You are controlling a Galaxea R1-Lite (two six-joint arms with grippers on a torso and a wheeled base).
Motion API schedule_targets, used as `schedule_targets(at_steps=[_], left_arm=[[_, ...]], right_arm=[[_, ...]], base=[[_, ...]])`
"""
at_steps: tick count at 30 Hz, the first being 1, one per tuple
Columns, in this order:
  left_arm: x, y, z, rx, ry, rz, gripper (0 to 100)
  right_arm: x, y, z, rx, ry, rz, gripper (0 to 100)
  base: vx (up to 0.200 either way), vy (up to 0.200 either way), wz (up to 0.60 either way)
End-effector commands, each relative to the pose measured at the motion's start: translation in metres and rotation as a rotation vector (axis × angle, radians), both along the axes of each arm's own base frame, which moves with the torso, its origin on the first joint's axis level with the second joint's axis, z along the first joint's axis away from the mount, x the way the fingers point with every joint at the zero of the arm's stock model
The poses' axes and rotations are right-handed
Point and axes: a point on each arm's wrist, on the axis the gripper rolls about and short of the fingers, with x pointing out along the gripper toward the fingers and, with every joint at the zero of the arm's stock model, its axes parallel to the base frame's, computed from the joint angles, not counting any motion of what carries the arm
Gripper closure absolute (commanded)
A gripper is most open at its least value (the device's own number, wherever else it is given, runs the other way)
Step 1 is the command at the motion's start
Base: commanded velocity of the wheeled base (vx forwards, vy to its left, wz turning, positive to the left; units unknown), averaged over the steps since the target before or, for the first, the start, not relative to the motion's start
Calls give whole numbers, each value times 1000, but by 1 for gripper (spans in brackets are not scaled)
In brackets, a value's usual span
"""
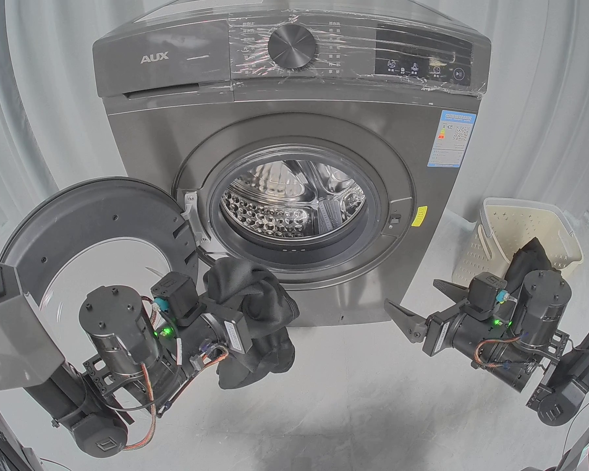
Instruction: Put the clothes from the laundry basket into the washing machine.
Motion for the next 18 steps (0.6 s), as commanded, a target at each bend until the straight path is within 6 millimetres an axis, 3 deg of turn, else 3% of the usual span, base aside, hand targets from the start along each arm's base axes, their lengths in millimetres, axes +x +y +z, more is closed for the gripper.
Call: schedule_targets(at_steps=[1,11,18], left_arm=[[5,-4,-10,22,25,3,100],[10,-9,-18,32,43,34,100],[8,-12,-19,30,43,25,100]], right_arm=[[0,1,0,1,-2,4,0],[1,2,2,8,-10,5,0],[1,2,2,9,-11,7,0]], base=[[200,0,0],[20,0,0],[200,0,0]])
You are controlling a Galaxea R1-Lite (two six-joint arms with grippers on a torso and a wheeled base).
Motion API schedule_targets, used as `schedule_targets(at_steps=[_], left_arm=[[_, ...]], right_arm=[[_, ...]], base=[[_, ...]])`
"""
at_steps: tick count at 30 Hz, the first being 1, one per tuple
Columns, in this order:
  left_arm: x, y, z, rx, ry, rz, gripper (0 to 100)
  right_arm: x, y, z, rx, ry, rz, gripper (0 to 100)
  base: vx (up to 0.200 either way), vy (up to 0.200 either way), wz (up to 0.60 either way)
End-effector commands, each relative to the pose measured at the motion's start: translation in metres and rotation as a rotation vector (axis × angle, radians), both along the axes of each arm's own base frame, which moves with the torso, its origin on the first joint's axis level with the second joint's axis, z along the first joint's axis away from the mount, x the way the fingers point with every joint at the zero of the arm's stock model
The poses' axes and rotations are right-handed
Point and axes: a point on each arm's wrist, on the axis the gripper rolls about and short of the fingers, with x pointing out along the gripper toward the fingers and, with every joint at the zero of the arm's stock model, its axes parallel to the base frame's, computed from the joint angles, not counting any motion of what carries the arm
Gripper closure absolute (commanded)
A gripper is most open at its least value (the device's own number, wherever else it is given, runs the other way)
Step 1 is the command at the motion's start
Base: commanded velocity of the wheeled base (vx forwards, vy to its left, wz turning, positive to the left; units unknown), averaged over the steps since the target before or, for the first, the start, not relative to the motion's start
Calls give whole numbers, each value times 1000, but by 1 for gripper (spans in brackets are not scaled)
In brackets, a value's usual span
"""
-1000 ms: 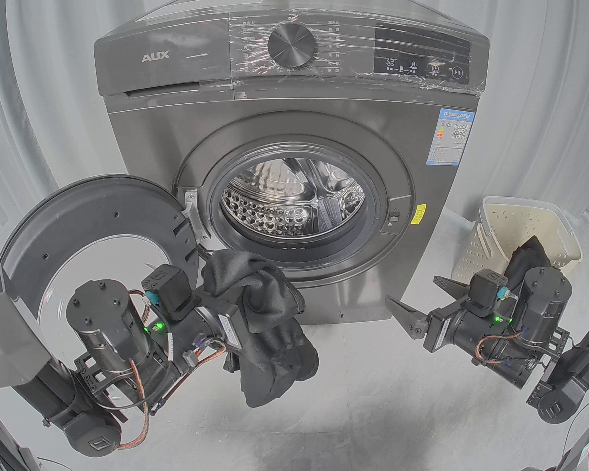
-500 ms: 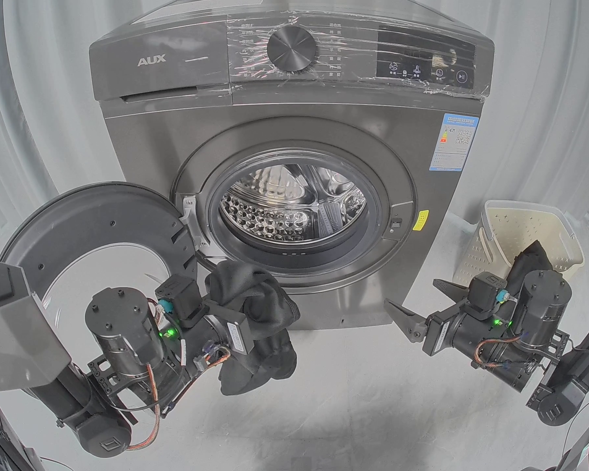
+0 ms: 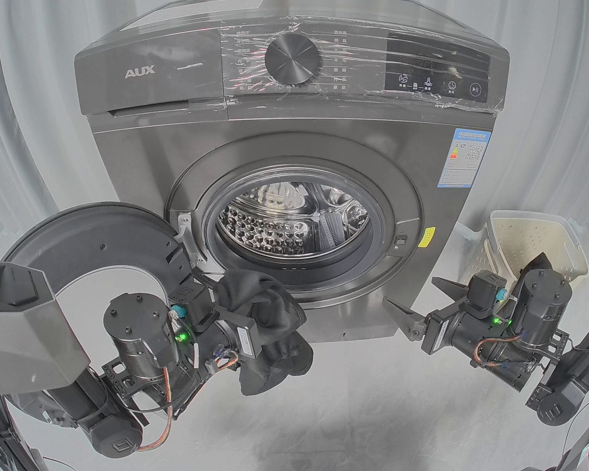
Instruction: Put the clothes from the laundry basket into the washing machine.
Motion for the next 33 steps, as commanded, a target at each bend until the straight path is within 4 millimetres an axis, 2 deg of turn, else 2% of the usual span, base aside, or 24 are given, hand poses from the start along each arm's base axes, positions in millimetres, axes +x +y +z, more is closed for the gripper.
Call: schedule_targets(at_steps=[1,8,17,26,31,33], left_arm=[[-1,-2,-3,5,7,-7,100],[-5,-6,-6,11,17,-25,100],[-5,-8,-8,13,24,-30,100],[-20,-25,-11,16,36,-106,100],[-11,-22,-9,-19,36,-82,100],[-3,-21,-15,-11,45,-59,100]], right_arm=[[0,0,0,1,-1,0,0],[0,1,-1,-1,1,2,0],[0,1,-1,0,0,5,0],[-1,2,3,9,-10,9,0],[-1,3,4,12,-16,12,0],[-1,4,5,14,-19,16,0]], base=[[200,0,0],[29,0,0],[200,0,0],[0,0,0],[0,0,0],[0,0,0]])
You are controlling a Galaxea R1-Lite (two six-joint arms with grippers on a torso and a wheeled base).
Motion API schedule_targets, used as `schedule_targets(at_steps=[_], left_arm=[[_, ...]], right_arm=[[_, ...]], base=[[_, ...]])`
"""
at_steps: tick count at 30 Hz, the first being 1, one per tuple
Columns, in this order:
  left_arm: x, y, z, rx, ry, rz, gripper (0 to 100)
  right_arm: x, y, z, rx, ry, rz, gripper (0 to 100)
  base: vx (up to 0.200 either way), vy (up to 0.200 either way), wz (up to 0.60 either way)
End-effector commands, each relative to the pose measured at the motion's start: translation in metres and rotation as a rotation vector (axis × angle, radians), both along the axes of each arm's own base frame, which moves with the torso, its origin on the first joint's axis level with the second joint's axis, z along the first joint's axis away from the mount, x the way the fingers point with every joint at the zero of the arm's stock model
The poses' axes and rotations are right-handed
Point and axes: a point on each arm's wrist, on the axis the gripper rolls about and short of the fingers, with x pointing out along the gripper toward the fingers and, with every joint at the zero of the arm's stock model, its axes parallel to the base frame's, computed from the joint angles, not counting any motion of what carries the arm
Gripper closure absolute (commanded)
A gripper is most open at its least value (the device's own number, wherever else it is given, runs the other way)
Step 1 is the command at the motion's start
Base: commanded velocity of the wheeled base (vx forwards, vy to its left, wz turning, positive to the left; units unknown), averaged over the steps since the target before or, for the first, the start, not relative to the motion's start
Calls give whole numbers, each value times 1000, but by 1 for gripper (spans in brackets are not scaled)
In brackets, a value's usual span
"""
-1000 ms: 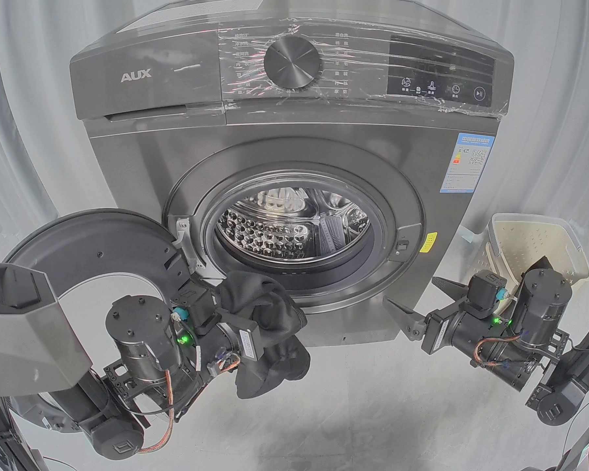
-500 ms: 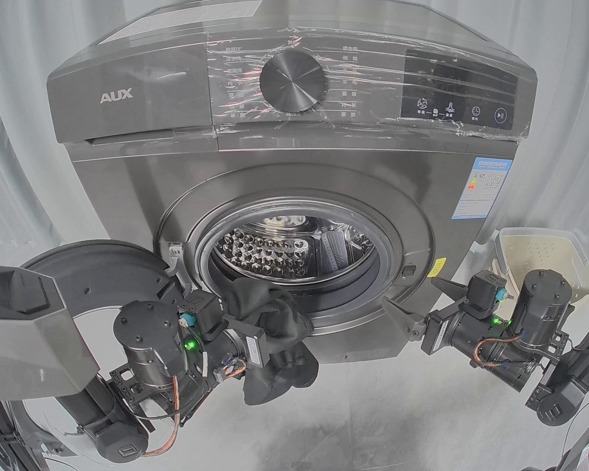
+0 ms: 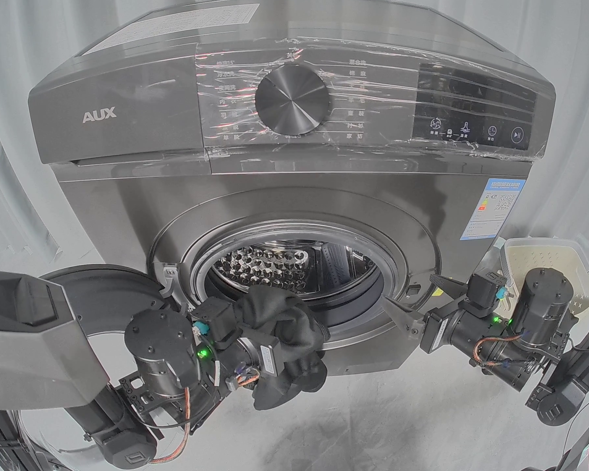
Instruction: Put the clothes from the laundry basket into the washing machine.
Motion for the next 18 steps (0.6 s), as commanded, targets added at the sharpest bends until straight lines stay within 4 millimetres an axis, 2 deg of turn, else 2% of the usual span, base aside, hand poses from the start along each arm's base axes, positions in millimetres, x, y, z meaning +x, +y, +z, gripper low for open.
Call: schedule_targets(at_steps=[1,4,7,10,15,18], left_arm=[[14,0,-12,21,19,31,100],[25,-5,-24,35,34,39,100],[48,-11,-43,46,47,40,100],[66,-21,-54,30,32,16,100],[96,-38,-59,-22,-20,38,100],[113,-40,-68,-38,-35,61,100]], right_arm=[[0,2,1,3,-4,7,0],[-1,3,0,3,-2,13,0],[-3,4,0,2,2,19,0],[-4,4,-1,0,4,21,0],[-4,4,-2,-2,7,24,0],[-6,5,-2,-3,8,32,0]], base=[[0,0,0],[0,0,0],[0,0,0],[0,0,0],[0,0,0],[0,0,0]])
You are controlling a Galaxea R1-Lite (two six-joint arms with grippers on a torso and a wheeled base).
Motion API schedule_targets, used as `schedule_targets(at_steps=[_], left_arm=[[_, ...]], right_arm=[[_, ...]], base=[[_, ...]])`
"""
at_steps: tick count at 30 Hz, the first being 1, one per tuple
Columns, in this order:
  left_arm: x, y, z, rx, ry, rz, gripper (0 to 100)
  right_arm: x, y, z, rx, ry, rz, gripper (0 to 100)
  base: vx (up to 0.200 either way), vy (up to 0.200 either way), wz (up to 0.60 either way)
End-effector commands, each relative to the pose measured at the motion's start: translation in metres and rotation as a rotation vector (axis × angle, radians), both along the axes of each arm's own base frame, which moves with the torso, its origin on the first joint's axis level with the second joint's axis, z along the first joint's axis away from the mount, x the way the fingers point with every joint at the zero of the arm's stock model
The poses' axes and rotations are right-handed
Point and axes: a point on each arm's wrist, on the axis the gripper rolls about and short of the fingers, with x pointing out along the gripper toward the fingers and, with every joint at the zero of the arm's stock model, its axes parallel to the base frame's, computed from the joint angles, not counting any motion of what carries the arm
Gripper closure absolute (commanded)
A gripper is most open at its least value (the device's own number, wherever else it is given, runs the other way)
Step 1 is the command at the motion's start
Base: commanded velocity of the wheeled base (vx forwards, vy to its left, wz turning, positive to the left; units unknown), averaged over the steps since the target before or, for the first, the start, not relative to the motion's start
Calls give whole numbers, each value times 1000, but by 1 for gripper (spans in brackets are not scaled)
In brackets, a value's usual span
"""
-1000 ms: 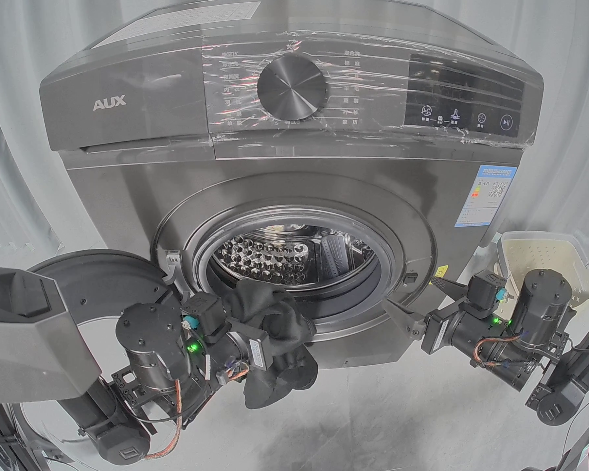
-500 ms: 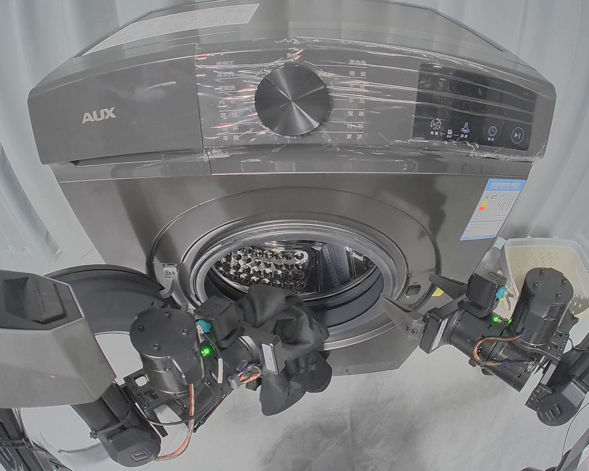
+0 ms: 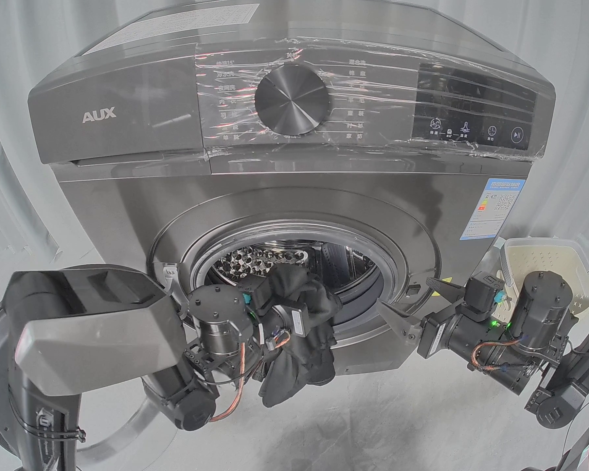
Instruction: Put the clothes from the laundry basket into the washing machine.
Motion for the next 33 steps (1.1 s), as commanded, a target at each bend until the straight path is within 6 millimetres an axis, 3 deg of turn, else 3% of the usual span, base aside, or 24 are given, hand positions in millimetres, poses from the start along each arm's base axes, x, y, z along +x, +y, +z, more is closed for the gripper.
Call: schedule_targets(at_steps=[1,26,33], left_arm=[[35,-8,-38,1,17,38,100],[146,-45,-56,-16,-5,130,100],[165,-37,-48,-35,-32,191,100]], right_arm=[[-3,2,-2,-3,8,14,0],[-3,4,-5,-8,19,23,0],[-4,3,-6,-10,23,23,0]], base=[[0,0,0],[0,0,0],[0,0,0]])
